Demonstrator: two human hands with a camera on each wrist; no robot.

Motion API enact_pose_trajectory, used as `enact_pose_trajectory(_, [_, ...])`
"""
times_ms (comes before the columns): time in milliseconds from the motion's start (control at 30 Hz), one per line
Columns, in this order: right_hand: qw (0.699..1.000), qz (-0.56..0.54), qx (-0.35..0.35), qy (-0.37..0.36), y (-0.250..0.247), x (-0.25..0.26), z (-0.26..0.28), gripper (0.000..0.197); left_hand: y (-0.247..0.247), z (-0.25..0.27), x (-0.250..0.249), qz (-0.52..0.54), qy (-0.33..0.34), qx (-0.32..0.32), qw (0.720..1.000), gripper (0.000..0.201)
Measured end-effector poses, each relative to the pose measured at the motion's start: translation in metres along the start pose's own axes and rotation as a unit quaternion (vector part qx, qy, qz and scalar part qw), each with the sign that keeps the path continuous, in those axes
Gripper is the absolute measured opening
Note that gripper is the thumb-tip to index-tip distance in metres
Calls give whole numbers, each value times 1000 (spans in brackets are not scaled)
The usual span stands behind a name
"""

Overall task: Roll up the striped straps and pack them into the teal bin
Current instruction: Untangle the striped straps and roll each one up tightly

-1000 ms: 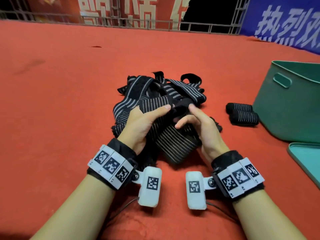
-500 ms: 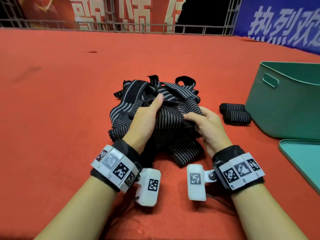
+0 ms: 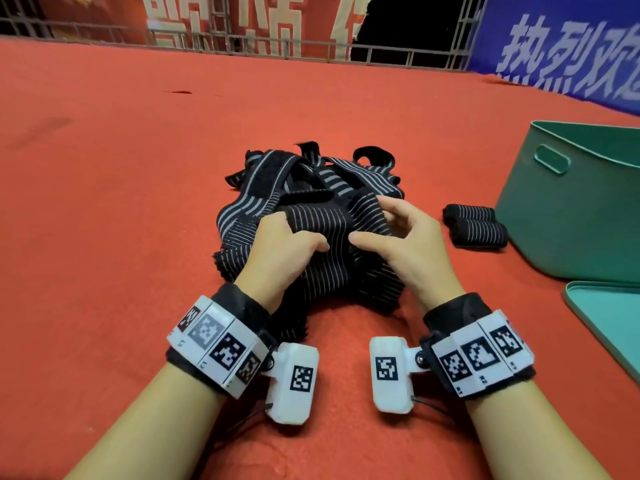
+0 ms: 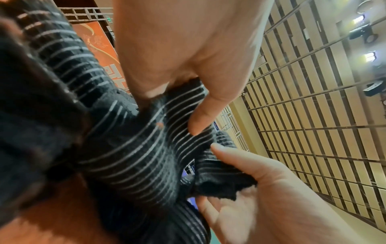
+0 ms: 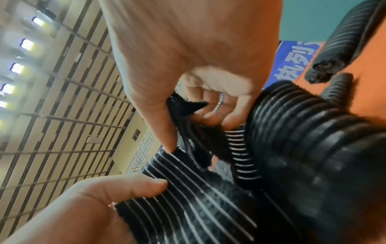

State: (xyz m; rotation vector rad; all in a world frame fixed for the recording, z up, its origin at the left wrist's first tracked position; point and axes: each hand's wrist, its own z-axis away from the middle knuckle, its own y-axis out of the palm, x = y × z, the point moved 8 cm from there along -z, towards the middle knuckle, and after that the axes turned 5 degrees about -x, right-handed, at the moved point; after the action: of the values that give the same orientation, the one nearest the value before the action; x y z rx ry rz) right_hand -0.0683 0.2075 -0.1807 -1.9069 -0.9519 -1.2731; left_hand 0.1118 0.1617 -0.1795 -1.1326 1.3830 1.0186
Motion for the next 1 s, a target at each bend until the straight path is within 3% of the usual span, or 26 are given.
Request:
enact_pose_trajectory(133, [996,-81,30,26,5,2,10,27,10,3,2,91,-37,30,995,30])
enact_pose_trajectory(200, [994,-105,16,32,2,3,12,32,15,2,4,127,-61,36,989,36])
enact_pose_trajectory(233, [994,-107,6,34,-2,2,12,33,14,1,4,128,-62,20,990,37])
enact_pose_trajectory(333, [999,-48,1,5,-10,8,10,11,14,0,5,123,-70,0,990,27])
enact_pose_trajectory(433, [998,30,36,-47,-4,18,9,30,14,2,3,100,-57,21,993,23])
enact_pose_trajectory(567, [996,25,42,-76,-2,24,8,49,11,3,4,111,-48,27,992,27])
enact_pose_trajectory(733, [998,-7,38,-57,-5,28,4,26,21,8,7,127,-46,80,988,30])
enact_pose_trajectory(900, [998,-43,30,-30,-8,27,-2,13,24,5,10,113,-64,111,985,51])
enact_pose_trajectory(1000, [995,-85,45,14,-9,23,-3,17,18,2,12,67,-85,96,990,36])
